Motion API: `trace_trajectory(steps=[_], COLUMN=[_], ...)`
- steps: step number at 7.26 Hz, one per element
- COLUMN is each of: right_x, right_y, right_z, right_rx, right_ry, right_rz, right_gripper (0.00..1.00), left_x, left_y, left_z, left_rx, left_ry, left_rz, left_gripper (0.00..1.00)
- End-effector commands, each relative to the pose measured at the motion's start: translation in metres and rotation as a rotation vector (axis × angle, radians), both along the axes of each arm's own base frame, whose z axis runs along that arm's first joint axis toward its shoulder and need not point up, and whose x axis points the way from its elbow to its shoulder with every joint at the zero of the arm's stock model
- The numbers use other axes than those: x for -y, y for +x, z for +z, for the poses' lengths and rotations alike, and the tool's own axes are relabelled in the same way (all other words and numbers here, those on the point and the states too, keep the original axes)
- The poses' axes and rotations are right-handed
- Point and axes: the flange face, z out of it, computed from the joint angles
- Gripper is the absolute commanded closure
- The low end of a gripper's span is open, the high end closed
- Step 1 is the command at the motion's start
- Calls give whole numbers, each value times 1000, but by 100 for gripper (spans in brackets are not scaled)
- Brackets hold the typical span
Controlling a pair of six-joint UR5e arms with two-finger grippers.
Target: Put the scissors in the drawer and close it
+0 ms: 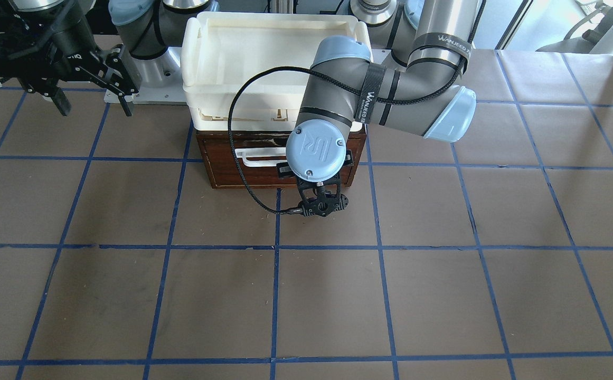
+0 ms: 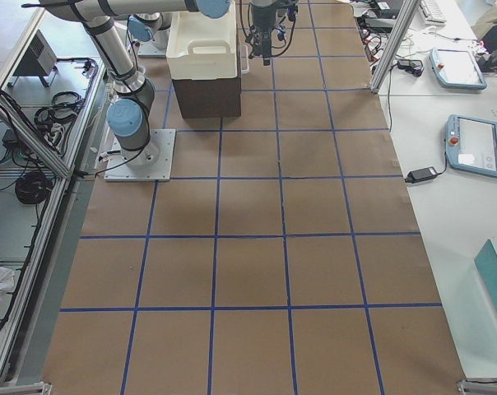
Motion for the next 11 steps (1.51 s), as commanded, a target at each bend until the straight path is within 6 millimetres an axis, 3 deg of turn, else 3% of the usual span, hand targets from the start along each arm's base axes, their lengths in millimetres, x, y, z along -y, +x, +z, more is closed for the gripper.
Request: trace_trajectory(steps=[1, 3, 4, 6, 7, 8, 11], right_x=[0, 0, 0, 0, 0, 0, 0], right_y=[0, 0, 0, 0, 0, 0, 0], right_z=[0, 0, 0, 0, 0, 0, 0], right_rx=[0, 0, 0, 0, 0, 0, -1], right_ry=[0, 0, 0, 0, 0, 0, 0], right_rz=[1, 1, 1, 1, 1, 1, 0], right_gripper=[0, 0, 0, 0, 0, 0, 0], left_x=[42, 68, 71, 70, 67, 61, 32], left_y=[18, 64, 84, 148, 184, 206, 227], left_z=[46, 90, 116, 165, 187, 204, 235], left_rx=[-92, -132, -146, -155, -154, -163, -140], left_ry=[-165, -295, -356, -448, -489, -517, -564], left_rz=[-44, -54, -94, -234, -218, -246, -266], left_gripper=[0, 0, 0, 0, 0, 0, 0])
